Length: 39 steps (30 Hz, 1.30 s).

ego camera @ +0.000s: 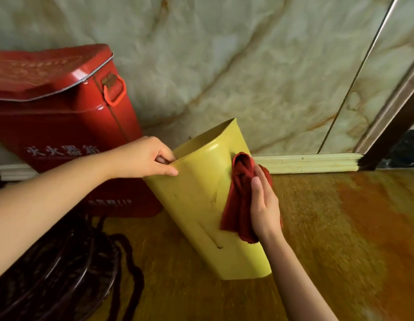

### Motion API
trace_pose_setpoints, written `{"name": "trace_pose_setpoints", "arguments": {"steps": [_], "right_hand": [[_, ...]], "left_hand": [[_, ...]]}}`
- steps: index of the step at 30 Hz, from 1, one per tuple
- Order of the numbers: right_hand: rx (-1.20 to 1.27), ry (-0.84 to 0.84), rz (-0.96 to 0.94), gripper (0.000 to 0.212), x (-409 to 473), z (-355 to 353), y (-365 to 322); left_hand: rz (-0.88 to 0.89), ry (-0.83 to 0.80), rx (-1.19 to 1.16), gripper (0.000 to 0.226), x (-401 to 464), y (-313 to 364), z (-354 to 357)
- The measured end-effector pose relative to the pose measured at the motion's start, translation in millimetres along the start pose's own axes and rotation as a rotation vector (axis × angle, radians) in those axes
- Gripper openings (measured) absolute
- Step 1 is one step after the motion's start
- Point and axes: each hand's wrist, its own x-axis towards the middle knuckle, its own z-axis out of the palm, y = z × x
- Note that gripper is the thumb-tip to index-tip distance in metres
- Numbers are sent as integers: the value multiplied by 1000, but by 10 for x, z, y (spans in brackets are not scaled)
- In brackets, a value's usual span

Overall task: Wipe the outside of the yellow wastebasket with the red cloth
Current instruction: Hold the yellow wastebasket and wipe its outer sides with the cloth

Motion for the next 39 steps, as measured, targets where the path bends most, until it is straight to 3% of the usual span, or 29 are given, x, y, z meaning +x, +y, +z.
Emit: {"name": "trace_pose_setpoints", "arguments": {"steps": [4, 8, 11, 13, 17, 20, 27, 29, 32, 34, 36, 39], "right_hand": [[-174, 53, -267, 45, 16, 83, -250], [-464, 130, -485, 61, 149, 132, -304], [-479, 91, -436, 63, 285, -5, -60], [-518, 48, -342, 63, 270, -113, 208], [-536, 138, -152, 62, 86, -213, 587], [-482, 181, -79, 55, 48, -92, 480], [-567, 123, -413, 52, 271, 407, -71], [-536, 142, -253, 51, 313, 192, 196], [-321, 232, 251, 48, 218, -203, 674], [-302, 255, 319, 49, 100, -245, 767], [-335, 218, 178, 50, -40, -80, 637], [-412, 71, -197, 51, -80, 257, 236]], "left_hand": [[40, 53, -43, 4, 117, 162, 12], [102, 46, -100, 11, 330, 423, 86], [27, -14, -224, 55, 299, 313, 99], [-50, 34, -161, 74, 177, 122, 115], [-113, 112, -199, 70, 82, 15, 164], [-127, 119, -208, 68, 216, 187, 130], [-164, 50, -310, 67, 449, 490, 122], [-236, 55, -382, 66, 445, 478, 85], [-308, 65, -537, 65, 415, 470, 86], [-324, 92, -532, 65, 466, 467, 93], [-345, 116, -500, 64, 528, 479, 74], [-322, 45, -526, 61, 538, 537, 90]]}}
